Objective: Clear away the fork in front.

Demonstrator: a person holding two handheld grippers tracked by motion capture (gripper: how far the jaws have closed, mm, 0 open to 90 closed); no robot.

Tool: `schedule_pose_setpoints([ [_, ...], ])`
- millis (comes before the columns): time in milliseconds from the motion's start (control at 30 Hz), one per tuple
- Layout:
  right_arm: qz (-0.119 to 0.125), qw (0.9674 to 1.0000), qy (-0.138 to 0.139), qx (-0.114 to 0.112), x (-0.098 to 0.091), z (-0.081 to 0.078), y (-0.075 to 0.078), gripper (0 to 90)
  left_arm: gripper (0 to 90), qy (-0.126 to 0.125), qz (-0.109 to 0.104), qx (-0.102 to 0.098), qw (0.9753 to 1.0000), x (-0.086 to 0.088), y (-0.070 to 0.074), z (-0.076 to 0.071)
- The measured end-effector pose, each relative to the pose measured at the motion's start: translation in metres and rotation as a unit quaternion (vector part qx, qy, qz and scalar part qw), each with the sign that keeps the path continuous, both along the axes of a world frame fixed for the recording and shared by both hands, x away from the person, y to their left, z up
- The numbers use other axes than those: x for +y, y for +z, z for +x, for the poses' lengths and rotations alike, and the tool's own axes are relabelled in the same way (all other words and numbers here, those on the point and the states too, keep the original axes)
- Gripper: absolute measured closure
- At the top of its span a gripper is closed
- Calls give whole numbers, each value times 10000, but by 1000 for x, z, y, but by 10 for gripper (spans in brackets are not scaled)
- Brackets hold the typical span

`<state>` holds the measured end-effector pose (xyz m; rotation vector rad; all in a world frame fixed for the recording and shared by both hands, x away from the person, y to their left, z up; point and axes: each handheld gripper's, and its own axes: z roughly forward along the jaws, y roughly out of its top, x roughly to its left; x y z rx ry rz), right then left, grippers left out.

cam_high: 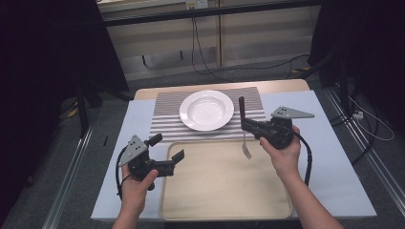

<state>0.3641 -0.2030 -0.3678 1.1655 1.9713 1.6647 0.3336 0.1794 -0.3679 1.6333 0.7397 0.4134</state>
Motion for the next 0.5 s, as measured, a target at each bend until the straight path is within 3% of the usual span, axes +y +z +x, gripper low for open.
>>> schedule_pose_setpoints([
  [233,-3,9998,207,-39,10,-2,-1,781,18,-105,106,-3,9999,-15,4,7],
  [400,-13,9996,263,-30,15,-3,-4,781,20,-156,45,-11,9999,-27,4,14],
  [500,23,9994,337,-25,17,-4,-4,781,38,-201,23,84,9998,-35,3,21],
])
